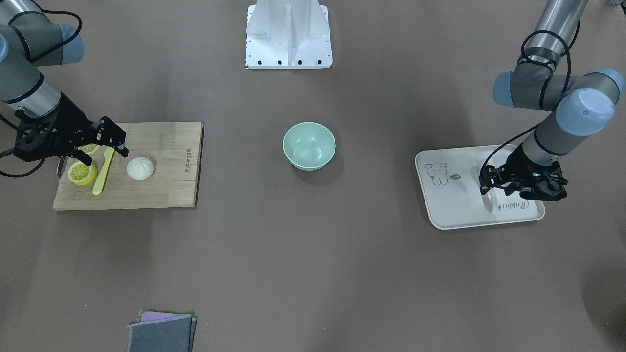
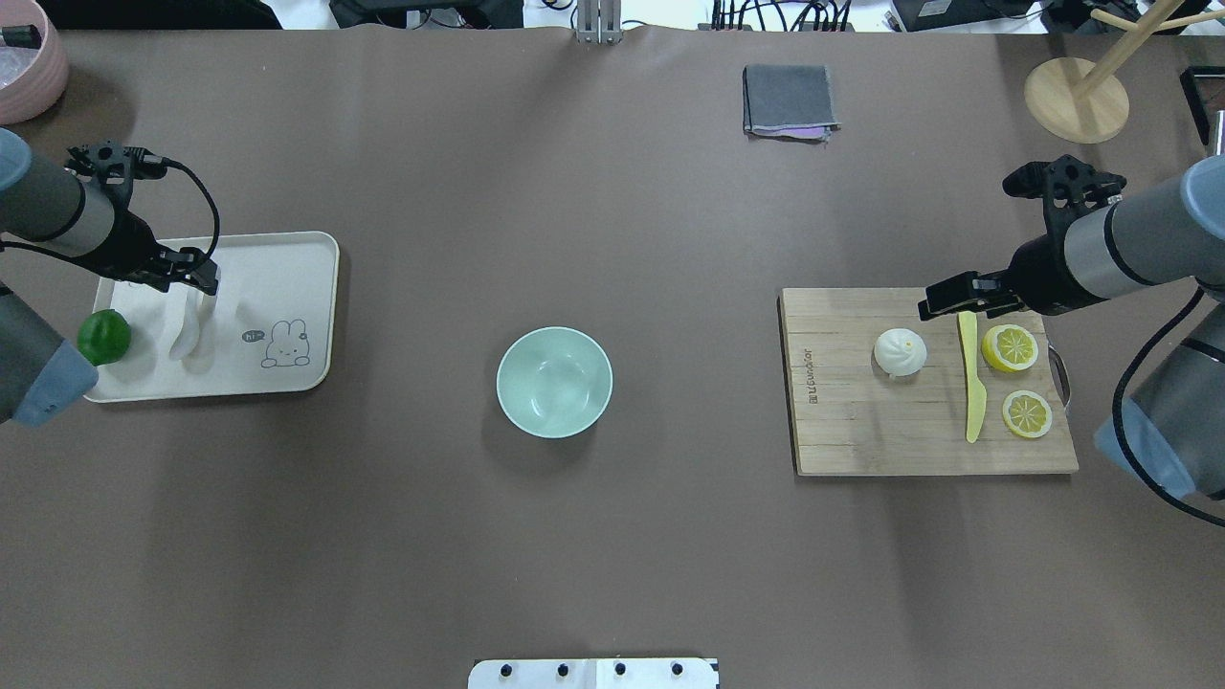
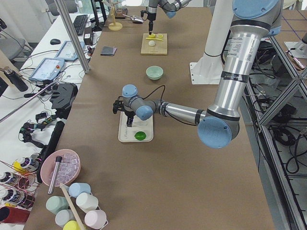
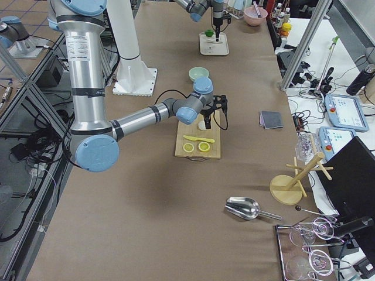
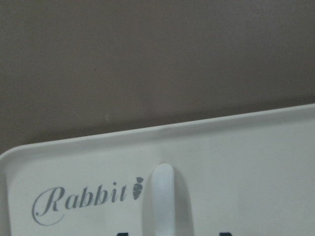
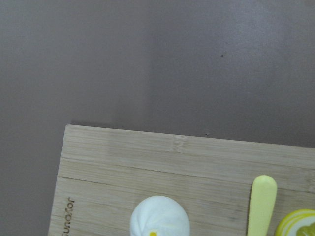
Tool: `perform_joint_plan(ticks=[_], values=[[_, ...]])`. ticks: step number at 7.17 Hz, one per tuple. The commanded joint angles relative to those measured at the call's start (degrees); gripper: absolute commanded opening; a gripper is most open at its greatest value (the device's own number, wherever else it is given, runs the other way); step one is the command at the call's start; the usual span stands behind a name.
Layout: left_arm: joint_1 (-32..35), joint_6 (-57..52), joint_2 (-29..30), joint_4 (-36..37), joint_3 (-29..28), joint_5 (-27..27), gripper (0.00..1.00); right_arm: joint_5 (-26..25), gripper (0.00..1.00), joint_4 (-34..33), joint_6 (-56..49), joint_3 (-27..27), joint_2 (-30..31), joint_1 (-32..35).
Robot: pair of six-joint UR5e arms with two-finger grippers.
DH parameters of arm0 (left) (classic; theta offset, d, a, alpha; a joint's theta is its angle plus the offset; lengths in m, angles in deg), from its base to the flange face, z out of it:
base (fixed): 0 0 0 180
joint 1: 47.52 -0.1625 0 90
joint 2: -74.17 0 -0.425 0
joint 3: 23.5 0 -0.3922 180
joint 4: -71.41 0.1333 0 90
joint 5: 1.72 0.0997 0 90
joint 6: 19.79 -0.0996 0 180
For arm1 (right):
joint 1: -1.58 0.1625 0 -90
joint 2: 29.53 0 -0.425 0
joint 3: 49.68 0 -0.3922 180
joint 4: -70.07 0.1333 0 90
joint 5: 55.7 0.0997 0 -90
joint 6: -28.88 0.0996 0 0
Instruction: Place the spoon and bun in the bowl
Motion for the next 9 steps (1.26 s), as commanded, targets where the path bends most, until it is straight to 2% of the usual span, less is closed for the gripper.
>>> perform_joint_plan(ticks=[1, 3, 4, 6, 7, 8, 9], values=[[-0.21, 0.03, -0.32, -0.16, -0.66, 0.02, 0.42, 0.01, 0.94, -0.41, 0.04, 0.33, -1.20, -0.44], [-0.21, 0.46, -0.24, -0.33, -0.66, -0.59, 0.07, 0.01, 0.94, -0.41, 0.04, -0.01, -1.29, -0.44], [-0.21, 0.81, -0.24, -0.51, -0.32, -0.77, 0.00, 0.01, 0.94, -0.41, 0.04, -0.02, -1.29, -0.44], [-0.21, 0.90, 0.11, -0.43, 1.26, -1.64, 0.00, 0.01, 0.94, -0.41, 0.82, -0.28, -1.38, -0.44], [-0.12, 1.51, 1.25, 0.36, 4.14, -5.48, 0.00, 0.01, 0.94, -0.41, 1.18, -0.19, -2.07, -0.44], [-0.38, 7.61, 5.17, 0.45, 5.65, -6.04, 0.00, 0.01, 0.94, -0.59, 1.36, -0.02, -2.52, -0.44], [-3.34, 12.28, 11.83, 1.24, 4.36, -6.04, 0.00, -0.08, 0.94, -0.59, 1.45, 0.07, -2.61, -0.53]])
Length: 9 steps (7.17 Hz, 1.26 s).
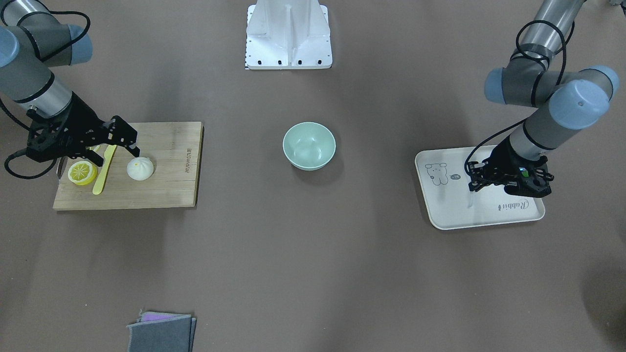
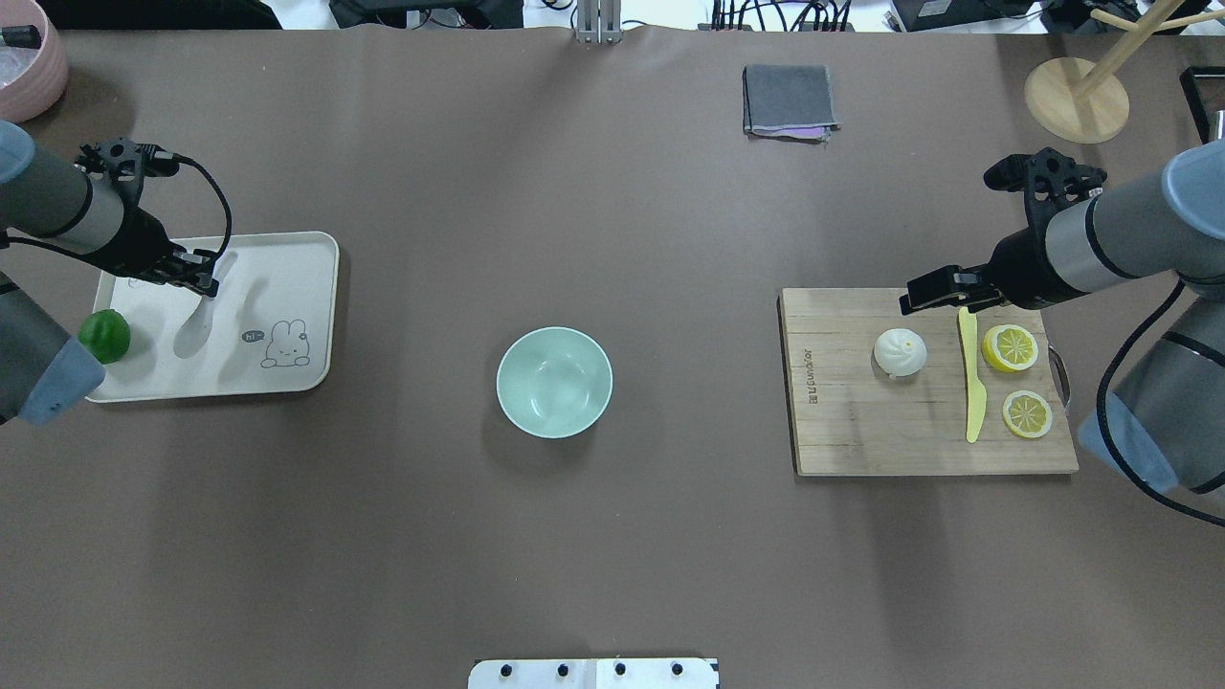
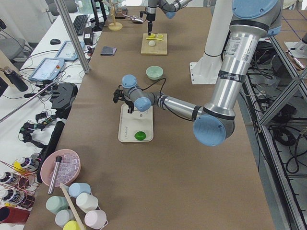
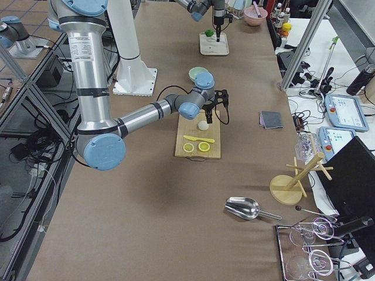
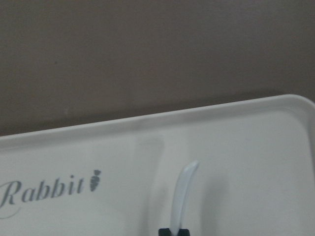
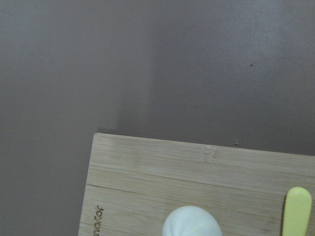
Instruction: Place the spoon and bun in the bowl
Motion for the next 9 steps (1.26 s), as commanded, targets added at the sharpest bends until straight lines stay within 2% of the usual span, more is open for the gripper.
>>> perform_joint_plan(ticks=[1, 2, 3, 5, 6, 8, 9], values=[[-5.27, 7.61, 12.61, 5.35, -0.56, 0.45, 0.00, -2.07, 0.93, 0.03, 0.20, 0.31, -0.83, -1.10], [-8.35, 11.63, 16.84, 7.05, -0.65, 3.24, 0.00, -3.74, 0.92, -0.06, 0.20, 0.57, -0.92, -2.76], [-11.25, 14.02, 18.71, 7.07, -0.65, 5.19, 0.00, -4.98, 0.91, -0.06, 0.12, 1.09, -1.01, -3.65], [-13.90, 16.84, 20.48, 7.07, -0.65, 6.25, 0.00, -6.91, 0.89, 0.03, -0.23, 2.32, -1.71, -5.32], [-15.66, 18.07, 21.18, 7.07, -0.74, 8.61, 0.00, -7.01, 0.89, -0.06, -0.41, 2.42, -1.97, -5.50], [-18.30, 21.41, 22.94, 6.98, -0.65, 8.81, 0.00, -7.10, 0.87, -0.06, -0.68, 3.47, -1.98, -5.51], [-18.31, 21.42, 22.78, 6.98, -0.48, 9.94, 0.71, -7.88, 0.87, -0.06, -0.68, 3.99, -1.98, -5.94]])
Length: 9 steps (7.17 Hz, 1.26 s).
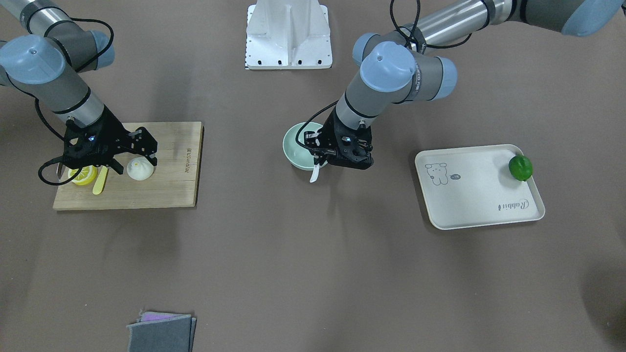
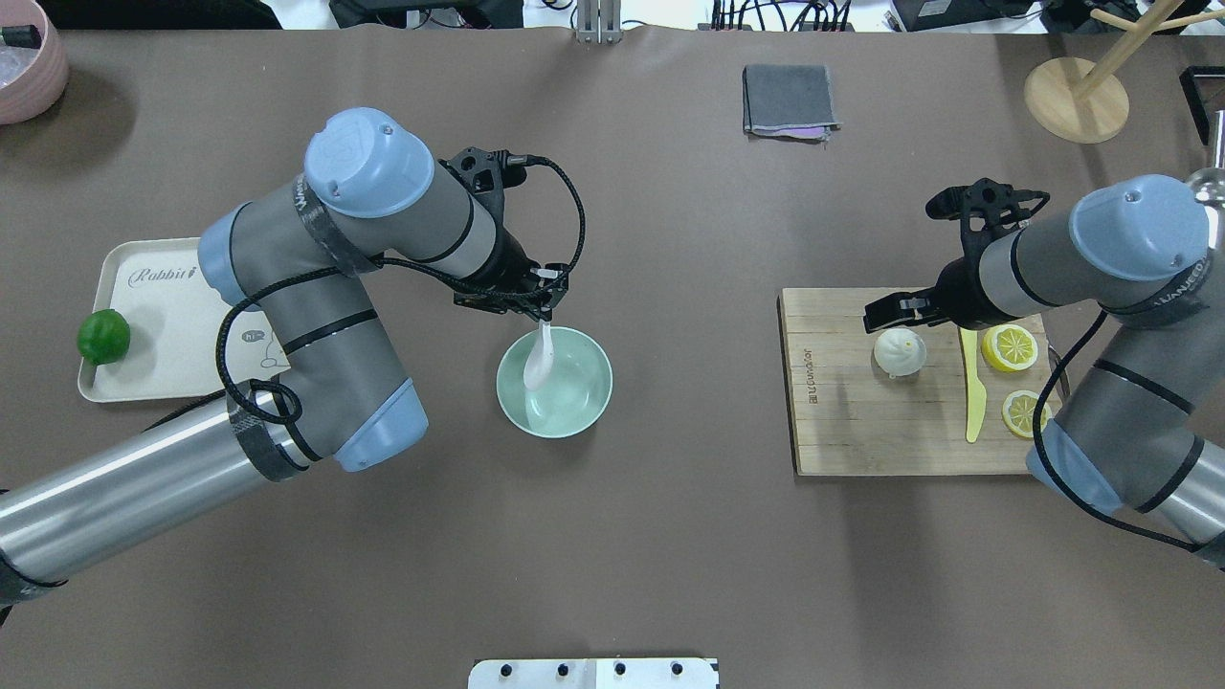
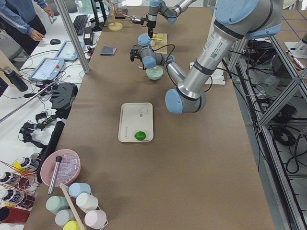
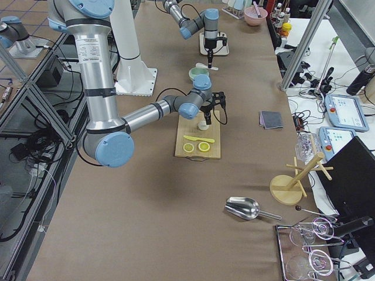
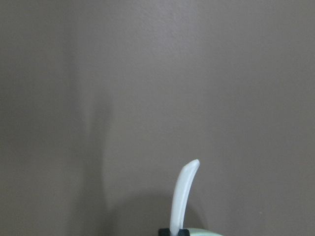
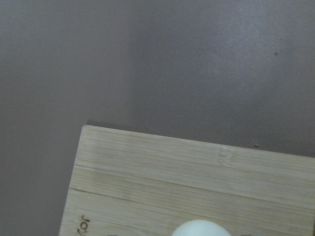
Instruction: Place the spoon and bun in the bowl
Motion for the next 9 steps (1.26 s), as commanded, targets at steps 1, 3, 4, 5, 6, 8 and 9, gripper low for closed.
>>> perform_joint_plan(ticks=[1, 3, 4, 5, 6, 8, 9], values=[[-0.73, 0.91, 0.27, -0.01, 0.14, 2.02, 0.82, -1.38, 0.83, 0.00, -0.05, 0.82, -0.03, -0.63], [-0.73, 0.91, 0.01, -0.01, 0.05, 2.03, 0.84, -2.88, 0.60, 0.00, -0.05, 1.08, 0.32, -2.04], [-0.65, 1.26, 0.01, -0.01, 0.05, 2.03, 0.84, -2.97, 0.41, 0.00, -0.14, 1.08, 0.58, -2.91], [-0.64, 3.09, 0.18, -0.01, 0.05, 2.03, 0.84, -2.88, 0.31, 0.00, -0.22, 1.08, 0.84, -3.18], [-0.64, 3.37, 0.27, -0.01, 0.14, 2.03, 0.84, -2.88, 0.08, 0.00, -0.22, 0.99, 0.76, -3.18], [-0.21, 4.16, 0.27, -0.10, 0.75, 2.03, 0.84, -2.53, 0.00, 0.00, -0.22, 0.47, 0.15, -3.36], [2.93, 3.55, -0.42, 0.16, 3.01, 0.73, 0.84, -2.79, 0.00, -0.09, 0.91, -0.23, -1.77, -3.36]])
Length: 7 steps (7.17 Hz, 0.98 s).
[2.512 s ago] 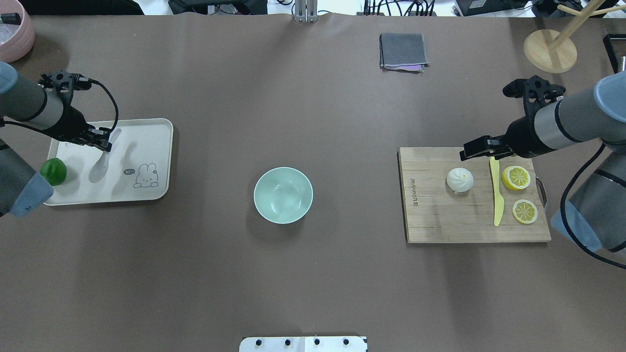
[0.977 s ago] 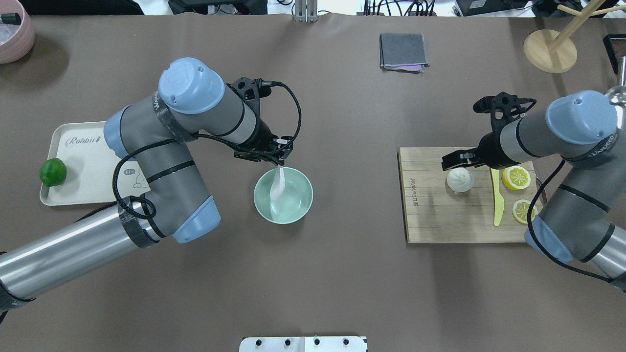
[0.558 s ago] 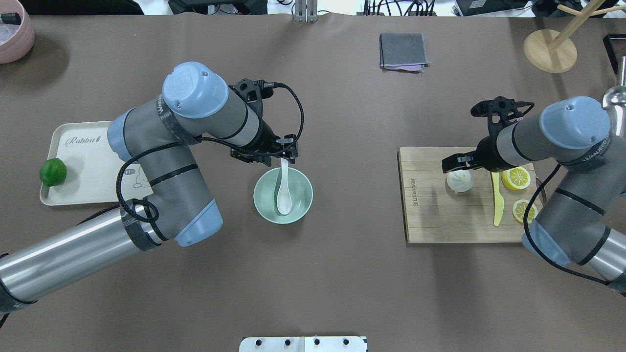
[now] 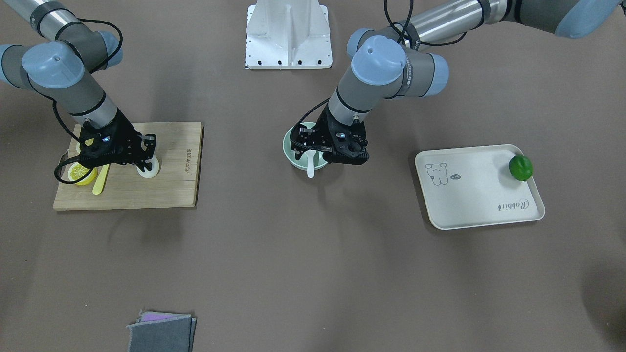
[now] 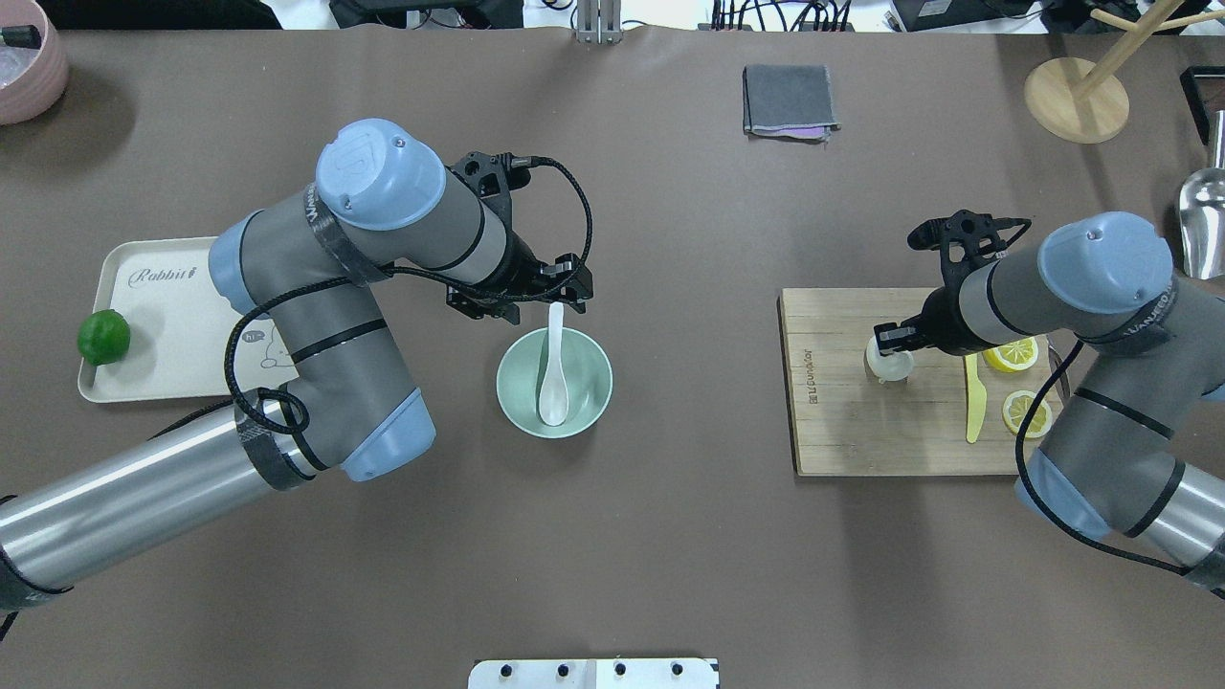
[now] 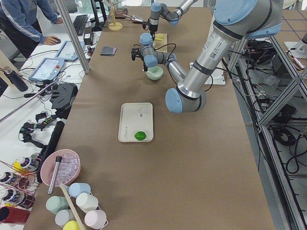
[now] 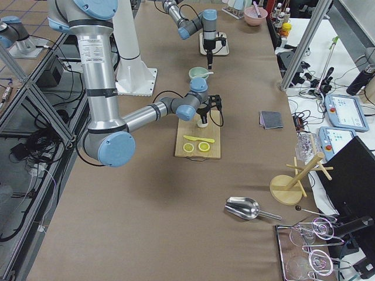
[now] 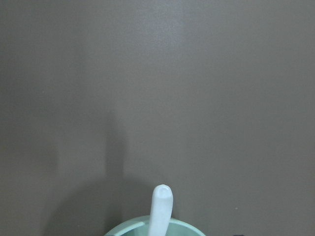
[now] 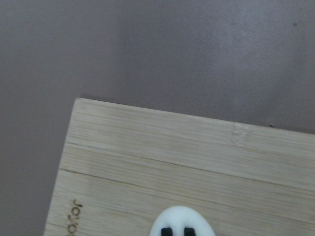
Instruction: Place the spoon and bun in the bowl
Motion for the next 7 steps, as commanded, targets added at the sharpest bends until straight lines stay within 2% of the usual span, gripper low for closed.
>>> perform_joint_plan(ticks=[1, 2, 3, 4, 5, 6, 7], values=[[5.80, -2.73, -4.99, 0.12, 4.65, -6.07, 0.92, -0.41, 0.00, -1.81, 4.65, -1.47, -4.62, -0.24], [10.97, -8.93, -10.78, 0.11, 9.46, -10.74, 0.96, -2.24, 0.00, -3.92, 10.43, -1.74, -9.26, -1.99], [16.67, -18.39, -19.54, 0.11, 13.86, -16.35, 0.97, -9.13, 0.00, -7.25, 16.92, -1.66, -14.44, -7.66], [22.65, -29.10, -26.06, 0.11, 14.60, -20.93, 0.97, -13.46, 0.00, -12.59, 20.91, -1.66, -20.76, -11.80], [26.27, -34.86, -29.44, 0.11, 14.52, -22.02, 0.97, -15.59, 0.00, -17.43, 26.08, -0.96, -27.09, -15.41], [27.88, -38.31, -30.43, 0.20, 13.47, -21.95, 0.97, -20.14, 0.00, -18.34, 27.61, -0.52, -29.85, -19.19], [28.33, -39.31, -30.52, 0.12, 13.20, -21.95, 0.97, -22.54, 0.00, -18.27, 30.58, 0.44, -31.70, -21.23]])
